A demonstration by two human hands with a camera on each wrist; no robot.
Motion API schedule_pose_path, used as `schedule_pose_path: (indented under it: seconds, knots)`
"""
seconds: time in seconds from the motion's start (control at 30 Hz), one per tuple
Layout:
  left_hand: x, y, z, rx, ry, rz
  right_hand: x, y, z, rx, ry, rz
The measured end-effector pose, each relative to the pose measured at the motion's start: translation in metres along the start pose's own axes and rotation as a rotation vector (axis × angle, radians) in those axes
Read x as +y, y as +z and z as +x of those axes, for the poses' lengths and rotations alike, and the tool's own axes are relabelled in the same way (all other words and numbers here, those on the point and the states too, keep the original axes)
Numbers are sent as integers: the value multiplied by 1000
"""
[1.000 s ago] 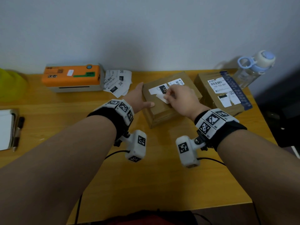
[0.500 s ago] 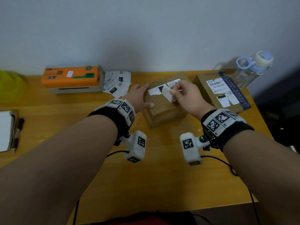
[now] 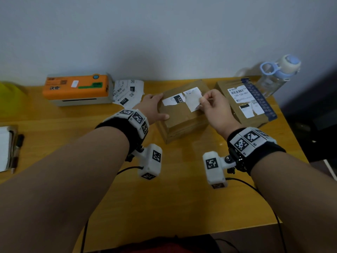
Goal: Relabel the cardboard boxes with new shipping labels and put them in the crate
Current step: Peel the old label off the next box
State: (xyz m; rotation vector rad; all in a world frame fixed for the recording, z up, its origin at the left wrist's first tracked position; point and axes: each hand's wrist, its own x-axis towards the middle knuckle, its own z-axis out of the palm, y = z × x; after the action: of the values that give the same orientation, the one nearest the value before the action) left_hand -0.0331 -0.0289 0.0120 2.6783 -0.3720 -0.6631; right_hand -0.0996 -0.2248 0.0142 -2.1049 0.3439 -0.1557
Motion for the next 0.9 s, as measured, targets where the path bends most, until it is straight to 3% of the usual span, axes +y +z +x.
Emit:
schedule_pose_path:
  seconds: [0.33, 0.9]
  knots:
    - [2, 0, -1, 3, 0, 1, 16, -2, -7, 226, 55, -71]
    - [0, 1, 0, 21, 8, -3, 23, -3, -9, 465, 93, -71]
